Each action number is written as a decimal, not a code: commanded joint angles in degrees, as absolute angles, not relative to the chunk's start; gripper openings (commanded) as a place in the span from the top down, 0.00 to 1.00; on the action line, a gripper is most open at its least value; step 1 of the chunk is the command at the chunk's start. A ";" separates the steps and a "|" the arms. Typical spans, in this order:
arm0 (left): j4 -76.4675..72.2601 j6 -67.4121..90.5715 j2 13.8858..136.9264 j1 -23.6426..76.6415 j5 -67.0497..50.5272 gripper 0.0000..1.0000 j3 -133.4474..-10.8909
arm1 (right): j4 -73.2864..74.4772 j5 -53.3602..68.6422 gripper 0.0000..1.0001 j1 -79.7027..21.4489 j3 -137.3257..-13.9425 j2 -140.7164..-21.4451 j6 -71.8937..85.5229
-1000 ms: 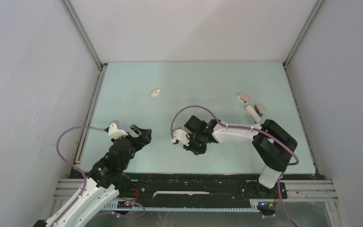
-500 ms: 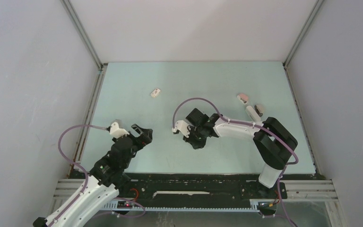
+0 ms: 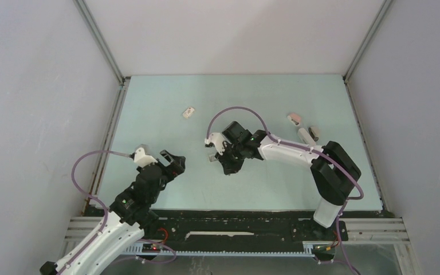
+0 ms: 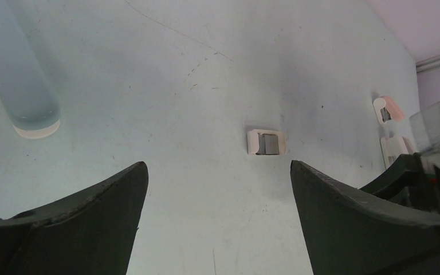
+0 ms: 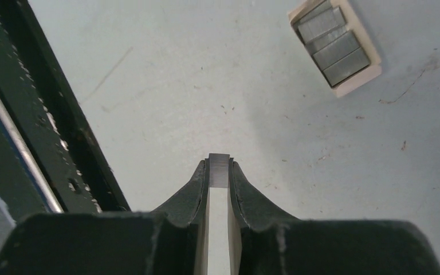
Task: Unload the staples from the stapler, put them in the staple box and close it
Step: Pick up the staple from the center of the board, then place the staple in the staple box.
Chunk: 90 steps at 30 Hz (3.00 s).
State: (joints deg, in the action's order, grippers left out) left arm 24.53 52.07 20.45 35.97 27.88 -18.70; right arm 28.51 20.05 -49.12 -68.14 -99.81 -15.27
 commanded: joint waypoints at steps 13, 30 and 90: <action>22.14 52.34 22.95 35.60 29.14 0.00 -20.04 | 26.73 25.07 0.85 -47.37 -79.20 -103.89 0.92; 21.45 51.33 24.21 34.59 29.53 0.00 -20.28 | 26.98 24.21 0.85 -47.38 -85.03 -108.21 8.35; 20.74 51.06 24.57 32.87 28.07 0.00 -19.51 | 27.95 4.43 0.78 -46.61 -88.23 -119.38 19.04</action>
State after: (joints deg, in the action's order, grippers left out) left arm 21.98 51.51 25.02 33.32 27.83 -18.70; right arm 28.91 5.41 -46.33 -87.68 -118.52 17.50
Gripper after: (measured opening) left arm 0.996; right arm 0.219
